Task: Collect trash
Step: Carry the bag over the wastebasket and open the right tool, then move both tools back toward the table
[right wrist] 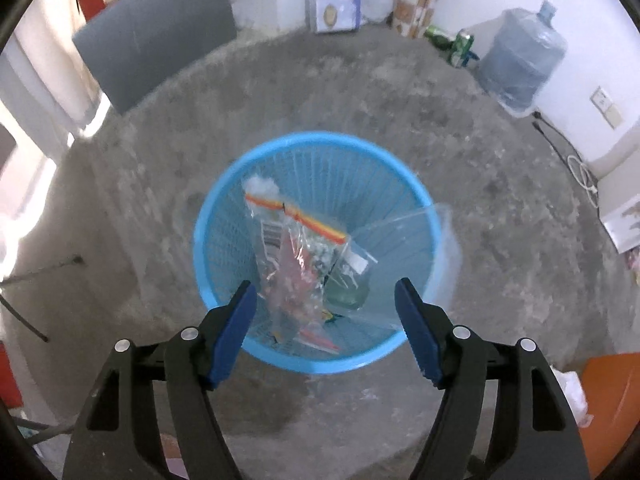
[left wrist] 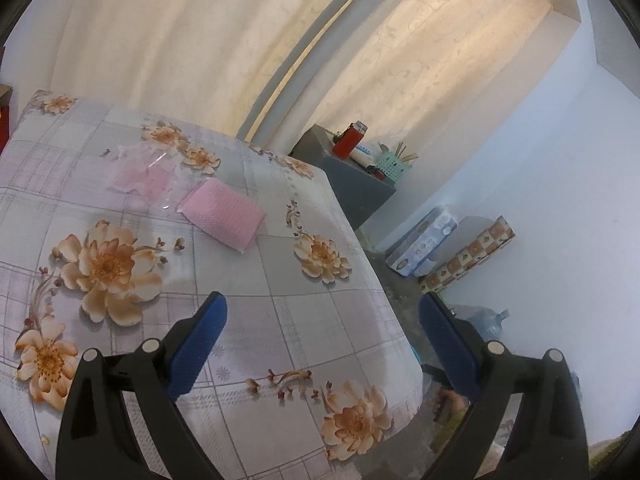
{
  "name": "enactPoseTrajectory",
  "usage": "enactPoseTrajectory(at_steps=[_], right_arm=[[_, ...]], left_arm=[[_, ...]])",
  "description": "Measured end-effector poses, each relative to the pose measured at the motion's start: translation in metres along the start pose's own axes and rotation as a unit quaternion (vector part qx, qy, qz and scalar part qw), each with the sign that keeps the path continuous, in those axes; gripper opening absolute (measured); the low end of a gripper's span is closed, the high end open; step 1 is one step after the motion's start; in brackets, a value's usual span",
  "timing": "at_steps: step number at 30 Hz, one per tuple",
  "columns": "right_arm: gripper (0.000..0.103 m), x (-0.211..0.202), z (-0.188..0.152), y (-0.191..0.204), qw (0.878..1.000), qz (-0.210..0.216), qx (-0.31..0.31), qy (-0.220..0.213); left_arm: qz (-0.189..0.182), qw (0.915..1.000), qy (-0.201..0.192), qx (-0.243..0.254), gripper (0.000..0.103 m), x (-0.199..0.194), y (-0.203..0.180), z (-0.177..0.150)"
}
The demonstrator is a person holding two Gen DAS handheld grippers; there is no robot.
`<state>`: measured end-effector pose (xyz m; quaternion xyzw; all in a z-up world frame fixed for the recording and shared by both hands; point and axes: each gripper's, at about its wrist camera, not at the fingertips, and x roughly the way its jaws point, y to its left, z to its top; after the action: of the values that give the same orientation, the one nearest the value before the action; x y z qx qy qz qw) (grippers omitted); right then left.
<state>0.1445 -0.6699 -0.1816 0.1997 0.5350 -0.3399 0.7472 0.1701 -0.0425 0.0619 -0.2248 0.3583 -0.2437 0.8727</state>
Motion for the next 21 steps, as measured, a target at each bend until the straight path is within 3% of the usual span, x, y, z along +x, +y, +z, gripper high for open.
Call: enactPoseTrajectory(at_steps=[5, 9, 15, 17, 21], right_arm=[[0.069, -0.076, -0.014, -0.011, 0.997, 0.05, 0.032, -0.055], [0.077, -0.149, -0.035, 0.003, 0.99, 0.09, 0.017, -0.103], [0.094, -0.262, -0.076, 0.065, 0.971, 0.132, -0.061, -0.188], [0.095, -0.289, -0.089, 0.092, 0.963, 0.147, -0.087, -0.21], [0.095, -0.311, -0.114, 0.146, 0.951, 0.179, -0.14, -0.207]], left_arm=[[0.021, 0.9996, -0.011, 0.018, 0.095, -0.014, 0.0, -0.005], [0.047, 0.9982, -0.015, 0.034, 0.095, -0.023, 0.003, -0.013], [0.073, 0.9966, -0.023, 0.031, 0.095, -0.038, 0.016, -0.024], [0.082, 0.9956, -0.032, 0.033, 0.095, -0.046, 0.02, -0.028], [0.104, 0.9927, -0.054, 0.027, 0.097, -0.059, 0.031, -0.036]])
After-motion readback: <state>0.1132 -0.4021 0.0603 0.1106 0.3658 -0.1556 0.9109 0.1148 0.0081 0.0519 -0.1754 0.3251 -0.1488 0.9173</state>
